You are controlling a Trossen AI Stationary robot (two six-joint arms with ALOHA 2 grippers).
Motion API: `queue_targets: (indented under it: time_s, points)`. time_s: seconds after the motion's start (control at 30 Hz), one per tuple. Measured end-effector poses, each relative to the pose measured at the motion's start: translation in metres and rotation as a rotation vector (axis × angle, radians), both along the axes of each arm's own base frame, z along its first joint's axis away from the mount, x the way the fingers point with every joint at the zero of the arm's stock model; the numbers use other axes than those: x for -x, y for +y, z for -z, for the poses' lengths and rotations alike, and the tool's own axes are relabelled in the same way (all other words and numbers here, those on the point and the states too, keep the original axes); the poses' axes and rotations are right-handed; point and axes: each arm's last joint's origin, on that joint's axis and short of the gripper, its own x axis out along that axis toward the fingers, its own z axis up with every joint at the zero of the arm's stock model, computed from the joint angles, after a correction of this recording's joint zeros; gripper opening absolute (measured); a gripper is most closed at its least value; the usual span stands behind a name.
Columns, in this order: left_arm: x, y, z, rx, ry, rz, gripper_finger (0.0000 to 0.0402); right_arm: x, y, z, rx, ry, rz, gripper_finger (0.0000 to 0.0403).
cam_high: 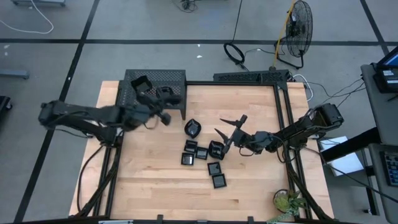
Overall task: Pick & Place Mini shaped plates
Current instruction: Stack the leaf shaped plate on top of the leaf shaped plate on the shelf
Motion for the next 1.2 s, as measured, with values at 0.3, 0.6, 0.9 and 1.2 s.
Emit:
queue_targets:
  time_s: [0.3, 0.6, 0.9, 1.2]
  points:
    - [0.042, 0.037, -0.007, 0.158, -0.068, -0.172, 0.0013, 0.0, -0.002, 0.0, -0.028, -0.017, 0.004, 0.0206]
    - [0.038, 0.057, 0.0, 0.273, -0.089, -0.199, 0.0029, 0.0, -0.002, 0.0, -0.039, -0.023, 0.003, 0.0205]
    - [0.024, 0.067, 0.014, 0.295, -0.057, -0.26, 0.0036, 0.0, -0.002, 0.0, -0.039, -0.023, 0.003, 0.0201]
    - [0.03, 0.072, 0.018, 0.302, -0.011, -0.305, 0.0112, 0.0, -0.002, 0.0, -0.039, -0.023, 0.003, 0.0201]
